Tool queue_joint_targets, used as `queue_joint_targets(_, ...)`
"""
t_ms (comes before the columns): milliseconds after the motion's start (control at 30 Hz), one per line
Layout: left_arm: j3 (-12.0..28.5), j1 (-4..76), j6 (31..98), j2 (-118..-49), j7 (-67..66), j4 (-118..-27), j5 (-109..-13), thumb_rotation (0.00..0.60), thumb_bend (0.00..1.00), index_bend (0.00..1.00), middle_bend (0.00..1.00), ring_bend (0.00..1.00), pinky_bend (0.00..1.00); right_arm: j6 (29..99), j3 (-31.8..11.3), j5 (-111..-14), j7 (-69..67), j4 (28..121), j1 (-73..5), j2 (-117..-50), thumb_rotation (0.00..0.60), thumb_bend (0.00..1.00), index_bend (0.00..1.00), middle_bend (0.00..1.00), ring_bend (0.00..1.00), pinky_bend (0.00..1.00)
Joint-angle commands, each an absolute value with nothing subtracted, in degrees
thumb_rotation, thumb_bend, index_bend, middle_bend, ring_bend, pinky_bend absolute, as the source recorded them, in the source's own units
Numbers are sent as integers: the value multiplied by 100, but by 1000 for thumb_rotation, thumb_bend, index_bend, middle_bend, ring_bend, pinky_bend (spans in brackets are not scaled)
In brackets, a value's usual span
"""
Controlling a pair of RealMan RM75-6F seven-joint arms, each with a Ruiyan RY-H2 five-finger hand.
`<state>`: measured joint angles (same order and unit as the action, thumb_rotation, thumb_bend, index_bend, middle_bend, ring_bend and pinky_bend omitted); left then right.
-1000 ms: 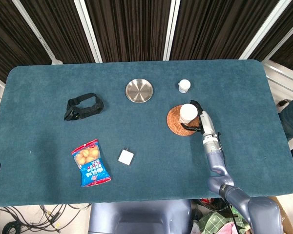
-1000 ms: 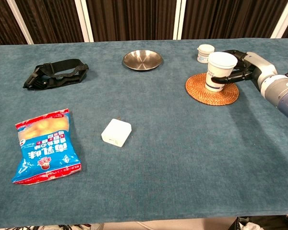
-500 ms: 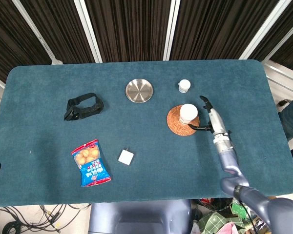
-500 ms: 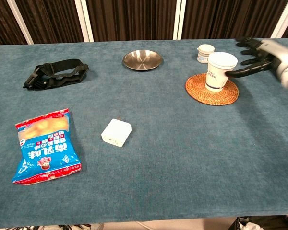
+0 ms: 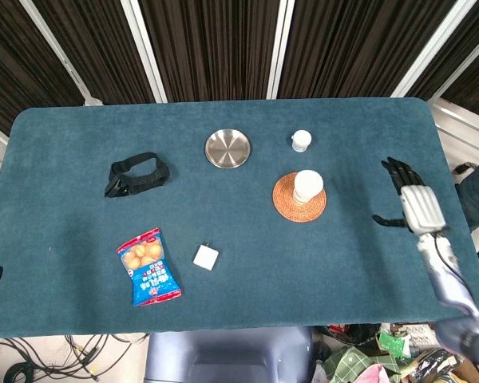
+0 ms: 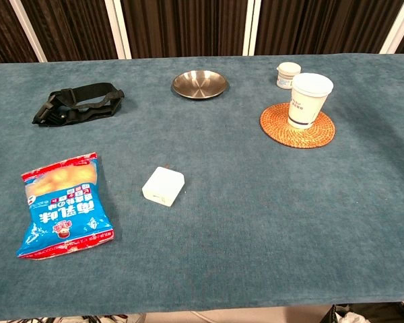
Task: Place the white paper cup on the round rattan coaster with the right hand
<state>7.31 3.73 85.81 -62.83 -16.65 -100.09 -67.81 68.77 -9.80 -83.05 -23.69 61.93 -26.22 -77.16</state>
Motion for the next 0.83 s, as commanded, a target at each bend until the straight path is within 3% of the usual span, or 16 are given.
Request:
queue_joint_targets(33,733,364,8601,-6284,-1653,-10008,-6792,600,263,0,30,0,0,7723,-459,-8641,-1489,7373,-1834,-7107,600,26,0,17,27,116)
queue_joint_targets(200,726,360,8608,-6276,-1630,-10009,-6824,600,264,0,30,0,0,8413,-162,-8747,-623,7942,-1236,-7099,600,27,0,17,26,116)
queue_joint_targets(400,705,357,8623,-6280,-1641,-9987,-6880,600,263,0,30,0,0,8694,172,-8933,-144,8329,-838,-7035,600,26,0,17,26,116)
queue_joint_targets(833,684,332,8664,-6295,-1669,-9992,-6913,600,263,0,30,0,0,9178,148,-9137,197,8604,-496,-6991,600,27,0,17,26,116)
